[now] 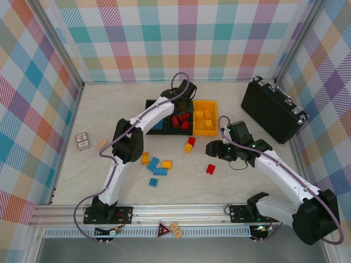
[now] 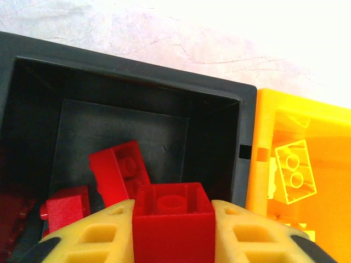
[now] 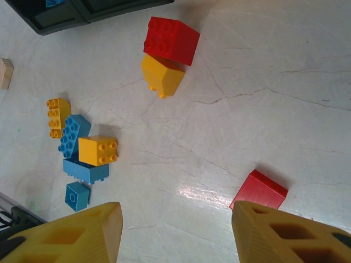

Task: Sort the legos into containers by color
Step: Place the lego in the container.

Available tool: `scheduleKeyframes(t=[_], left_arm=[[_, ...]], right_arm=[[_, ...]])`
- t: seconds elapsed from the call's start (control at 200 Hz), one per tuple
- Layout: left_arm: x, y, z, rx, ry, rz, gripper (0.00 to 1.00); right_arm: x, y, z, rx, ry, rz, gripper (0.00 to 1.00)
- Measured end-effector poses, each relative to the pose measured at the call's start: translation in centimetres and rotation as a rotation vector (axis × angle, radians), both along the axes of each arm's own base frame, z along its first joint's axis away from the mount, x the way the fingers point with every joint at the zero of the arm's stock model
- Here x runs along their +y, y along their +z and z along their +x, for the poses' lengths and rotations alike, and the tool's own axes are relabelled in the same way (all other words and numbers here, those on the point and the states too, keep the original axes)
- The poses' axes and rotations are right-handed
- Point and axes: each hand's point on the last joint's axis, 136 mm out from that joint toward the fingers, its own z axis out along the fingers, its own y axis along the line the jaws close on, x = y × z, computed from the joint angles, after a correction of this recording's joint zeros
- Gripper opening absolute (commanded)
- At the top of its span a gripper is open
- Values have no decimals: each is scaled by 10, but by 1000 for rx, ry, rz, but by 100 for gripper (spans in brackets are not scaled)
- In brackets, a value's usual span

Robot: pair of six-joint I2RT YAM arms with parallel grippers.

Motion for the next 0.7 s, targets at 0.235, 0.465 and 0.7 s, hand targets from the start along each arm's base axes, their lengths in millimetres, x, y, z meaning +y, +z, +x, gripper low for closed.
scheduleKeyframes(t=[0.235,0.465,0.7], left_arm=[[0,1,-1,4,-1,1,48],[1,1,-10,17,-21,5,48],[11,27,-45,4,-59,-35,48]], right_arm=[[0,0,0,0,0,1,55],[0,-1,0,4,-4,1,55],[-2,-5,0,18,-14,-10,59]])
